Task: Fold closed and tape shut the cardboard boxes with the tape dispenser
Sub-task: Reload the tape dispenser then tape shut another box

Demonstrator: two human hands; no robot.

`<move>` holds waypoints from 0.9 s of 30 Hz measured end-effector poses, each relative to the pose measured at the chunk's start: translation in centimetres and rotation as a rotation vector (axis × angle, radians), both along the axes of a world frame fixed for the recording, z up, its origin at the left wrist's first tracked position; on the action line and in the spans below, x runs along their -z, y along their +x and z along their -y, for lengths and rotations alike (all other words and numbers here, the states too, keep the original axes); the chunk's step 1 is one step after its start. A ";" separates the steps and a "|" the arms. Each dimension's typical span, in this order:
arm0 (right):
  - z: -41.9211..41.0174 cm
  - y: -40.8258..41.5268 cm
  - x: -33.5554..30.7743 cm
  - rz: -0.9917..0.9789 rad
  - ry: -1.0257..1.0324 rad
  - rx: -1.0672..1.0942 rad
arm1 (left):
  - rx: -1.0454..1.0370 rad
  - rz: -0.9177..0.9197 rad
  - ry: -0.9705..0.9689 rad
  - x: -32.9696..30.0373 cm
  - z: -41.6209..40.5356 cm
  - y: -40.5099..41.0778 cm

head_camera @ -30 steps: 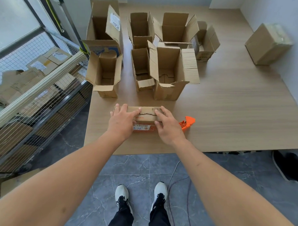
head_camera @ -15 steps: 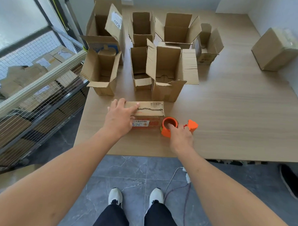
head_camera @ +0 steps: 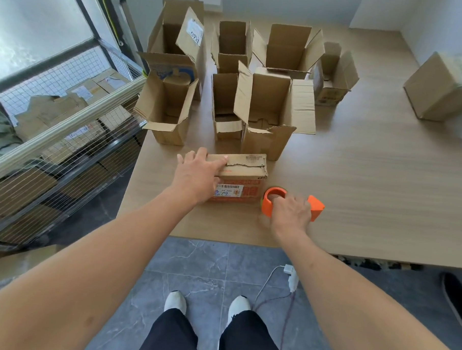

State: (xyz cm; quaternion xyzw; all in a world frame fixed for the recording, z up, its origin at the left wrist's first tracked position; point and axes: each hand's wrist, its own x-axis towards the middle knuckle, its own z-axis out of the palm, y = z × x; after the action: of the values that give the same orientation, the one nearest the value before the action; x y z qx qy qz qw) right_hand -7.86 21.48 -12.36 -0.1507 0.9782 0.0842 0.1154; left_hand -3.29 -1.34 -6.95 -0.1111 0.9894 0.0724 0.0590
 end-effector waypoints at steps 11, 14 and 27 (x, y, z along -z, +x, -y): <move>-0.8 0.7 -0.8 0.041 -0.014 0.012 | 0.034 -0.028 0.179 -0.4 3.6 0.7; -1.3 1.1 -0.1 0.074 -0.014 0.066 | 0.015 -0.031 0.118 -0.1 5.4 1.7; 0.8 -0.3 -5.3 -0.184 -0.172 0.079 | 0.005 -0.081 0.082 0.4 1.4 0.9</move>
State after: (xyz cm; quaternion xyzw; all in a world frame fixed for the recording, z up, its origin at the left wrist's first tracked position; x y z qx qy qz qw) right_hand -8.16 20.67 -7.09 -0.1129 0.9935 0.0087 0.0151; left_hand -2.40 -2.74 -7.32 -0.1032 0.9875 0.1170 0.0238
